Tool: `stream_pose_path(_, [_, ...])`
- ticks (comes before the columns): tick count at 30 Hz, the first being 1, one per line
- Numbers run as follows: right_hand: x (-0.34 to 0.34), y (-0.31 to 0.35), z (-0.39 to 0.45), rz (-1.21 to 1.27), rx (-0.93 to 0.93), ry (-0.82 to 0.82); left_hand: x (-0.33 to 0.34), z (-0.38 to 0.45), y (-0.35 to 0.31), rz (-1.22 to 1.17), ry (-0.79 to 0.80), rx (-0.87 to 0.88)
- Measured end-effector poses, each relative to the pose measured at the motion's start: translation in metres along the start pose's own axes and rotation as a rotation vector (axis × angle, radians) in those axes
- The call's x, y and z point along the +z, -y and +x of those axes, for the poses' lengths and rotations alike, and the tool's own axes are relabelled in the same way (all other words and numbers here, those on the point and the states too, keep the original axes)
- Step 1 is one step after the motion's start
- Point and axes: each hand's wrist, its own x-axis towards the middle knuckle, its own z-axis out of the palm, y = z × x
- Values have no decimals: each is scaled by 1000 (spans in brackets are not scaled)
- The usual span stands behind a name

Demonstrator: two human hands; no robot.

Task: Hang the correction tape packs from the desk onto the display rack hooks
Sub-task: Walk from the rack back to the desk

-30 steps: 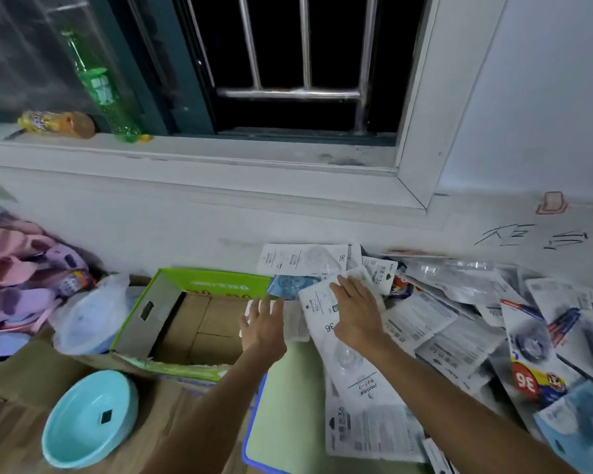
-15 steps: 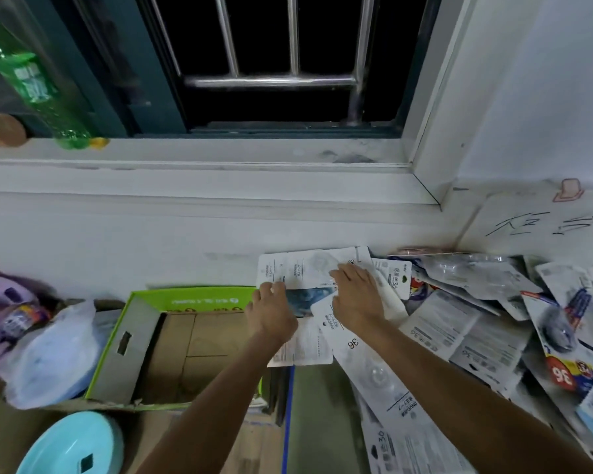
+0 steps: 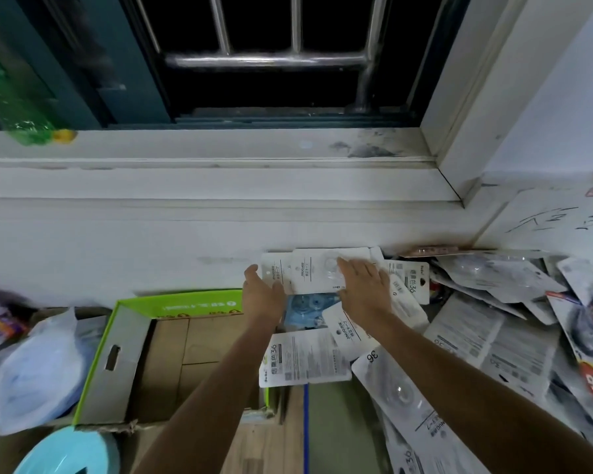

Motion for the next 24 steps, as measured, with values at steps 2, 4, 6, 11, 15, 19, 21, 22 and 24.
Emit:
stream_pose_path(2, [-1, -2, -1, 29, 7, -36, 0, -2, -4, -109, -12, -3])
stream_pose_path(4, [-4, -5, -3, 83, 17, -67, 0, -4, -11, -225, -15, -35])
stream_pose_path(6, [-9, -7, -6, 155, 32, -109, -1, -9, -18, -296, 0, -24])
stream_pose_path(11, [-29, -13, -15, 304, 45, -256, -2, -26, -34, -455, -22, 51])
stream_pose_path(15, [-48, -21, -24, 416, 84, -358, -8, -40, -51, -601, 16, 89])
stream_pose_path(19, [-64, -33, -41, 479, 111, -454, -10, -56, -71, -765, 85, 60])
stream_pose_path(21, [-72, -39, -54, 569, 119, -492, -7, -65, -80, -863, 146, 1])
stream_pose_path(22, [-76, -41, -63, 615, 121, -505, -4, -70, -85, -885, 178, -24])
stream_pose_path(24, [-85, -47, -80, 695, 141, -501, 5, -82, -94, -890, 253, -55])
